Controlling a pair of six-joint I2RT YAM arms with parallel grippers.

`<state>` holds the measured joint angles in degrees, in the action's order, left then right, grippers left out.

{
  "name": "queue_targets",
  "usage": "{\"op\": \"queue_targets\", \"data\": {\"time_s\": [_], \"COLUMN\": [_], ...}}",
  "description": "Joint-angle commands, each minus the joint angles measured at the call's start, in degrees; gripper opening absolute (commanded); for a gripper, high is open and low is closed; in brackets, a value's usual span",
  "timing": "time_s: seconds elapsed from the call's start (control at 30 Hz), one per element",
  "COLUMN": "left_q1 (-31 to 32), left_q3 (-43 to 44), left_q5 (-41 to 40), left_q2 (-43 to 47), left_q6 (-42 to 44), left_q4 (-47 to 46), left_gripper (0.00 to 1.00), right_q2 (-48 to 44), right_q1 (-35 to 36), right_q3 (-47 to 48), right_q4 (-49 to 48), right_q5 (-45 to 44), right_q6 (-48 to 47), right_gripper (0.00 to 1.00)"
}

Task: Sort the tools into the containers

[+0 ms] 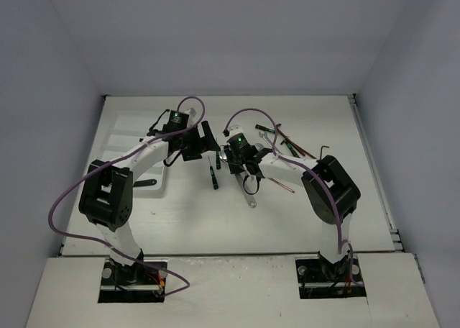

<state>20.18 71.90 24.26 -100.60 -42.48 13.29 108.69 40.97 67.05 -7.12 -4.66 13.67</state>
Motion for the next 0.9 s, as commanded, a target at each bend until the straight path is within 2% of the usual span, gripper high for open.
{"op": "queue_targets", "data": {"time_s": [0.0, 0.37, 0.57, 0.6, 0.67, 0.8, 0.87], "left_q1": [0.26, 0.3, 0.18, 0.15, 0.14, -0.22, -0.45], "left_q3": [3.66, 3.95, 3.86, 3.69, 2.98, 0.57, -0.75], "left_q5": [1.9, 7.1, 5.1, 4.51, 1.92, -4.08, -5.89], "left_q2": [0.03, -2.85, -1.63, -1.14, 1.27, 4.81, 7.2], "left_q6": [-0.06, -1.45, 0.22, 0.5, 1.16, 2.46, 3.45], "left_q4": [-3.25, -10.36, -7.35, -6.79, -4.89, -1.41, 0.02], "left_gripper": [0.82, 0.82, 0.82, 0.82, 0.82, 0.82, 0.82], "right_q2": [-7.04, -8.41, -6.62, -5.95, -4.12, -2.12, -1.29], "right_q1": [0.07, 0.08, 0.16, 0.16, 0.23, 0.43, 0.43], "right_q3": [1.94, 1.86, 1.6, 1.75, 2.73, 3.26, 3.62], "right_q4": [-7.28, -8.08, -7.47, -6.89, -4.23, -1.88, -0.75], "right_q5": [0.33, 3.15, 1.76, 1.17, -0.12, -1.92, -1.89], "right_q6": [-0.66, -0.84, -0.66, -0.64, -0.78, -1.01, -1.1], "right_gripper": [0.0, 0.0, 0.0, 0.04, 0.23, 0.52, 0.56]}}
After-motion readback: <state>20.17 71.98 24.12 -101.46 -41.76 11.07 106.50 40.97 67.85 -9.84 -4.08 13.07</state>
